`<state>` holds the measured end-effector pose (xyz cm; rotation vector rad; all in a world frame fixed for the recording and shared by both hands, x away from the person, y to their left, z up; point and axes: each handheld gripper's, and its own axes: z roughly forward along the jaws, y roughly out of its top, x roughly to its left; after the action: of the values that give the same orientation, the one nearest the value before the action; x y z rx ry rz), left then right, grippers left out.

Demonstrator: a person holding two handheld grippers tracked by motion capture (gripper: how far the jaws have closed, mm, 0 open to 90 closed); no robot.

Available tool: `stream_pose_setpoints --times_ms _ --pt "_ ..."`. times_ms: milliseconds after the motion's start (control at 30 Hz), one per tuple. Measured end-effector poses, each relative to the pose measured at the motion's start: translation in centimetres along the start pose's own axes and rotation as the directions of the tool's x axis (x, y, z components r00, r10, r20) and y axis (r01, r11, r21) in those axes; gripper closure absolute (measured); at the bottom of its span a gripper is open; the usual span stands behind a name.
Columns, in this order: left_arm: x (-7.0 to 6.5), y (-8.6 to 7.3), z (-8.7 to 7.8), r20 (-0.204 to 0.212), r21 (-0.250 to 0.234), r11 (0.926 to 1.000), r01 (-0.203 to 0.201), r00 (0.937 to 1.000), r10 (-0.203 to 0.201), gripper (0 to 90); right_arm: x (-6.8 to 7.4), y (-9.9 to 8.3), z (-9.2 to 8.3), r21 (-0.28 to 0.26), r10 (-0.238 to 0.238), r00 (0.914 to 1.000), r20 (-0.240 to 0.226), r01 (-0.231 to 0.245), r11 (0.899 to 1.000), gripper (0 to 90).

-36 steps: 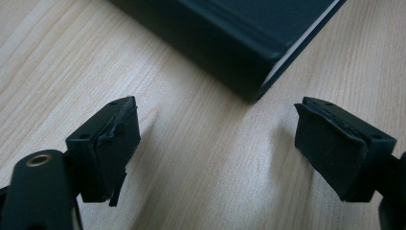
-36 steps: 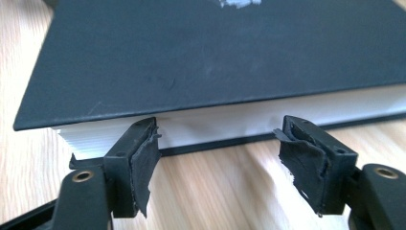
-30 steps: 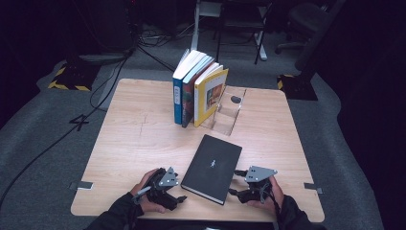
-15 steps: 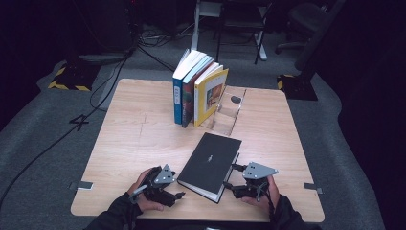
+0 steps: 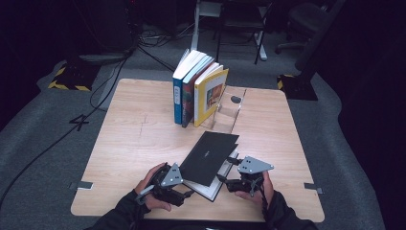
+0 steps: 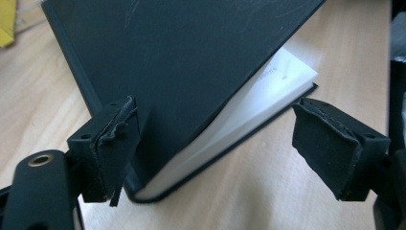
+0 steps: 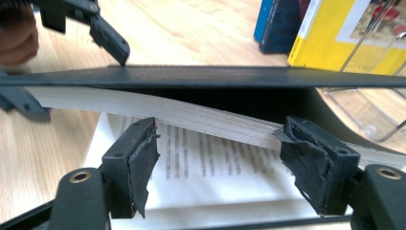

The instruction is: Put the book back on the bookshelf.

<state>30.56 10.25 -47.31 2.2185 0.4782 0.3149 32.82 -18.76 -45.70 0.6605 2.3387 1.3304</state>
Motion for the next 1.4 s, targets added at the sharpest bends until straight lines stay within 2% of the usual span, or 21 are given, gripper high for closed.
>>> stream_pose_setpoints --times_ms 100,300,333,467,533,600,667,767,833,933,1067,1167,1233,1300,1400 --pt "0.1 0.5 0.4 -0.019 -0.002 1.0000 -0.004 0.9998 0.004 16.9 0.0 0.7 0.2 -0.008 0.005 0.9999 0.011 -0.005 1.000 29.1" --pt "0.1 1.5 1.6 -0.091 -0.004 1.0000 0.000 0.9959 0.000 15.9 -0.1 2.0 0.8 -0.022 0.002 0.9998 0.021 -0.002 1.000 28.9" --pt "0.1 1.5 1.6 -0.091 -0.004 1.0000 0.000 0.9959 0.000 16.0 -0.1 2.0 0.8 -0.022 0.002 0.9998 0.021 -0.002 1.000 28.9" --pt "0.1 2.1 2.4 -0.148 0.000 1.0000 0.004 0.9889 -0.004 16.4 -0.3 2.5 1.3 -0.028 0.006 0.9998 0.017 -0.006 1.000 28.8" --pt "0.2 2.3 2.6 -0.179 -0.006 0.9999 0.012 0.9838 -0.013 21.0 -0.3 2.6 1.3 -0.026 0.007 0.9998 0.016 -0.007 1.000 28.8" --pt "0.5 2.4 2.5 -0.186 -0.028 0.9989 0.036 0.9818 -0.041 27.1 -0.4 2.7 1.4 -0.025 0.005 0.9999 0.015 -0.005 1.000 28.7" --pt "1.0 2.4 2.4 -0.166 -0.045 0.9975 0.055 0.9842 -0.062 30.8 -0.5 2.7 1.4 -0.023 0.013 0.9999 0.010 -0.013 1.000 28.6" --pt "1.3 2.5 2.0 -0.160 -0.074 0.9957 0.056 0.9849 -0.068 36.4 -0.8 2.7 1.2 -0.018 0.018 0.9998 -0.002 -0.018 1.000 29.0" --pt "1.3 2.6 1.8 -0.165 -0.079 0.9960 0.041 0.9848 -0.054 40.5 -1.2 2.7 0.9 -0.027 0.026 0.9997 0.001 -0.026 0.999 32.6" --pt "1.6 2.9 1.7 -0.176 -0.083 0.9962 0.026 0.9836 -0.040 44.8 -2.1 2.4 0.2 -0.033 0.042 0.9991 0.003 -0.042 0.999 31.4" --pt "1.8 3.1 1.5 -0.186 -0.078 0.9970 0.002 0.9825 -0.017 47.8 -2.8 1.8 -0.2 -0.011 0.014 0.9994 0.030 -0.014 1.000 31.2" --pt "2.1 3.2 0.9 -0.191 -0.091 0.9958 -0.005 0.9815 -0.012 54.9 -4.2 0.6 -0.8 0.005 0.026 0.9994 0.022 -0.026 1.000 31.5" --pt "2.7 3.0 0.2 -0.177 -0.113 0.9936 0.010 0.9838 -0.030 58.6 -5.1 -0.1 -0.9 0.012 0.049 0.9988 -0.011 -0.049 0.999 32.8" --pt "3.0 2.9 -0.2 -0.158 -0.122 0.9925 0.011 0.9870 -0.030 60.8 -5.9 -0.7 -0.8 0.021 0.055 0.9985 -0.005 -0.054 0.998 33.2" --pt "3.4 2.5 -0.8 -0.107 -0.132 0.9912 0.007 0.9941 -0.022 61.0 -6.7 -1.0 -0.5 0.026 0.062 0.9980 0.015 -0.062 0.998 33.2"
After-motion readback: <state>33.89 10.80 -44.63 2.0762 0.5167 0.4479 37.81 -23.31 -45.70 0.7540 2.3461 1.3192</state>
